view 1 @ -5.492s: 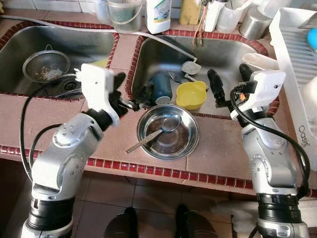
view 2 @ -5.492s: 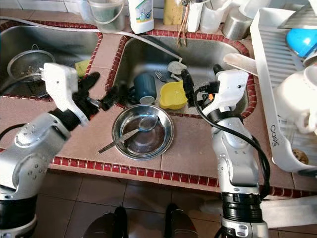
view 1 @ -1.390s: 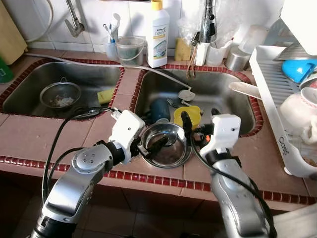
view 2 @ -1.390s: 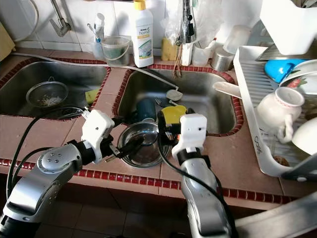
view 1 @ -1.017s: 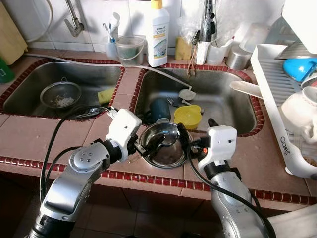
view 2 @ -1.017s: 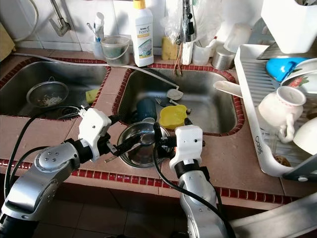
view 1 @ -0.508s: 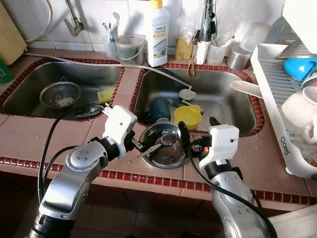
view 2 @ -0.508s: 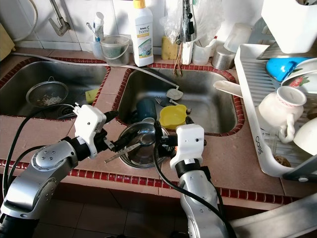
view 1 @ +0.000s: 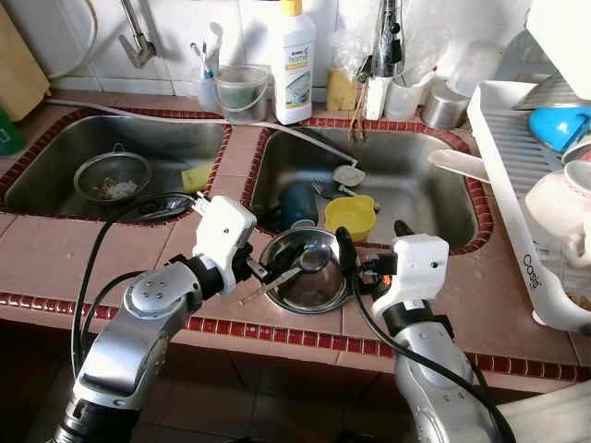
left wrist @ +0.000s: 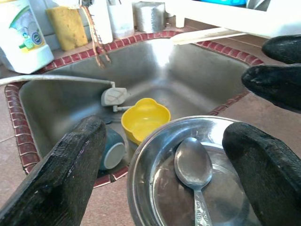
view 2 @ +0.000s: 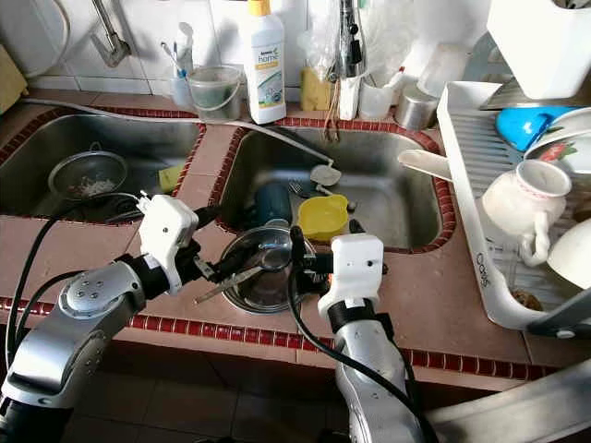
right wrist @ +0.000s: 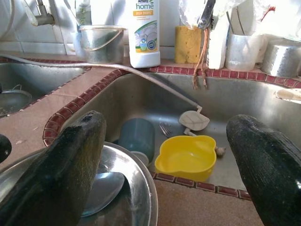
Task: Kitchen organization
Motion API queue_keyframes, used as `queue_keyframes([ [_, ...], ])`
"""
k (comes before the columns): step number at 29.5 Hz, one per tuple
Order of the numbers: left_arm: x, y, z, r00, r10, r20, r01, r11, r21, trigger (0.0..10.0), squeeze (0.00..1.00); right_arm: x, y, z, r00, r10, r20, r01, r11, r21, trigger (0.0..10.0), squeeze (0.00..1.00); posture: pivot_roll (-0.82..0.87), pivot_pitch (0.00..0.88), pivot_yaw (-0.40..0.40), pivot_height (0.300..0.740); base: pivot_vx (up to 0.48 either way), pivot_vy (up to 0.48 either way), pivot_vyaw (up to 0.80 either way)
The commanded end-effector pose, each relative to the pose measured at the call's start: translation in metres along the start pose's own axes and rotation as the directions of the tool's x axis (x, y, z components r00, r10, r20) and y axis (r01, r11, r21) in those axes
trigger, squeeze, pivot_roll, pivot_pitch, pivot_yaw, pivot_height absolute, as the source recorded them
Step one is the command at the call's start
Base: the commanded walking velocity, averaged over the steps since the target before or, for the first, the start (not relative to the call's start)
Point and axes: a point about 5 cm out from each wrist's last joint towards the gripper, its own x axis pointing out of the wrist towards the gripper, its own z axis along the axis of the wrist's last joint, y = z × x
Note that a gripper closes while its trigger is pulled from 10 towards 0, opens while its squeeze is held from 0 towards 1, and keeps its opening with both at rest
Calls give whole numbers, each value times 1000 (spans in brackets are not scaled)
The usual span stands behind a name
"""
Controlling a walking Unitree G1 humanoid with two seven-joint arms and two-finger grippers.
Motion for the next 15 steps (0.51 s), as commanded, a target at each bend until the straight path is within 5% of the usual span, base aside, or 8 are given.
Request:
queue_keyframes([
  [1, 0, 0, 0, 1000, -4, 0, 4, 1000, 4, 10000, 0, -2, 2, 4, 1000, -1, 12, 1, 1000, 7, 10000, 0, -143, 143, 60, 740, 0, 0, 0],
  [15, -1, 1, -1, 1000, -8, -6, 8, 1000, 13, 10000, 0, -3, 4, 3, 1000, 5, 8, -5, 1000, 9, 10000, 0, -140, 151, 54, 740, 0, 0, 0],
])
